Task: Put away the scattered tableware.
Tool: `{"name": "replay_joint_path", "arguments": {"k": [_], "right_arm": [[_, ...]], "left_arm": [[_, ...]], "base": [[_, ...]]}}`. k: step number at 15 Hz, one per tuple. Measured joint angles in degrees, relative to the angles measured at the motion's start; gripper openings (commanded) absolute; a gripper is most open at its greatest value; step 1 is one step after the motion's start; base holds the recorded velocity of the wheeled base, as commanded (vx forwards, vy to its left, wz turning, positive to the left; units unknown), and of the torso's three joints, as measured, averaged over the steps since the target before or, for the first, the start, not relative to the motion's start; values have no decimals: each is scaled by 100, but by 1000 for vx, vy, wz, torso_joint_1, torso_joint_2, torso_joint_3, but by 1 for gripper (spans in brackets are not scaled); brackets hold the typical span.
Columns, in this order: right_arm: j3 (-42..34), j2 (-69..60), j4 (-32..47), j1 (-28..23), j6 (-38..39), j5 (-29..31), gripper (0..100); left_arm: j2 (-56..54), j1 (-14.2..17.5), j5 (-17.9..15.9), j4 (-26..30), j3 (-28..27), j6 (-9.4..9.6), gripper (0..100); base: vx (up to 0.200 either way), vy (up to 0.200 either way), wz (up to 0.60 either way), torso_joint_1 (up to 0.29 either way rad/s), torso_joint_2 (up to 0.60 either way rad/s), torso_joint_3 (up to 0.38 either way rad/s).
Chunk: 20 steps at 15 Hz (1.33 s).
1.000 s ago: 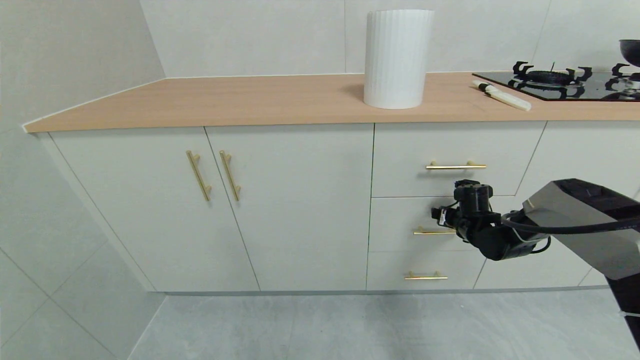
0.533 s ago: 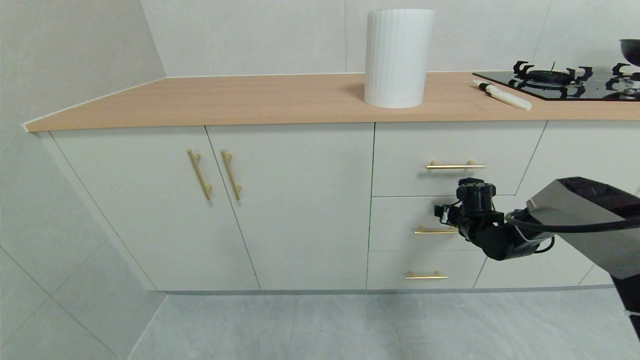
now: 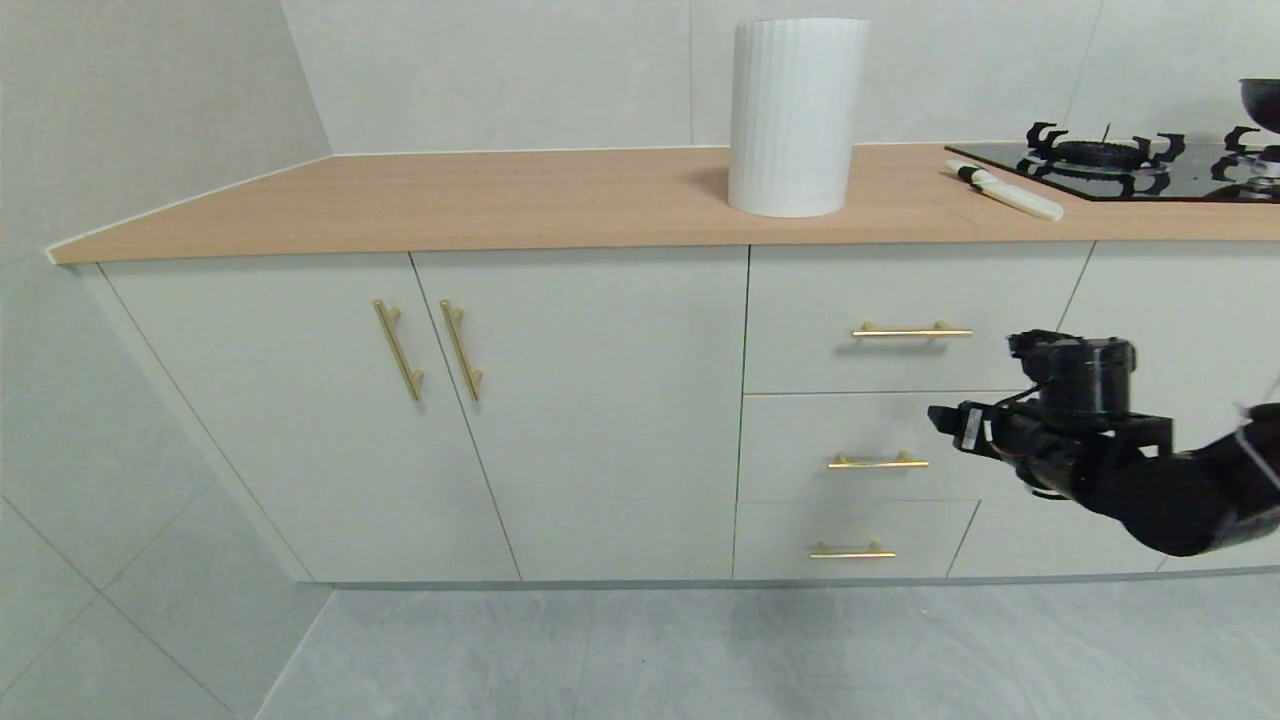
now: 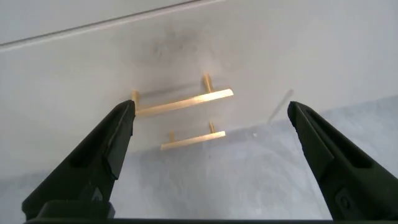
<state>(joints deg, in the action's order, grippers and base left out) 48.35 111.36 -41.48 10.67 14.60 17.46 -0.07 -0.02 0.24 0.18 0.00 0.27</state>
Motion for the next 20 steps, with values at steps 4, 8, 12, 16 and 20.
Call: {"name": "replay_joint_path", "arguments": {"k": [4, 8, 12, 16, 20], "right_arm": [[-1250, -2355, 32, 16, -319, -24, 100], [-2057, -4782, 719, 20, -998, -11, 100], [-2292, -7181, 2614, -12, -1501, 172, 100], [-2399, -9240, 3960, -483, -2048, 252, 100], [-2734, -10635, 4639, -926, -2147, -542, 100]], "left_arm": [[0, 2, 0, 0, -2, -2, 100], [0, 2, 0, 0, 0, 0, 100], [0, 2, -2, 0, 0, 0, 100], [0, 2, 0, 0, 0, -2, 100], [0, 2, 0, 0, 0, -2, 100]], "base": [[0, 0, 0, 0, 0, 0], [0, 0, 0, 0, 0, 0], [0, 0, 0, 0, 0, 0], [0, 0, 0, 0, 0, 0], [0, 0, 0, 0, 0, 0]]}}
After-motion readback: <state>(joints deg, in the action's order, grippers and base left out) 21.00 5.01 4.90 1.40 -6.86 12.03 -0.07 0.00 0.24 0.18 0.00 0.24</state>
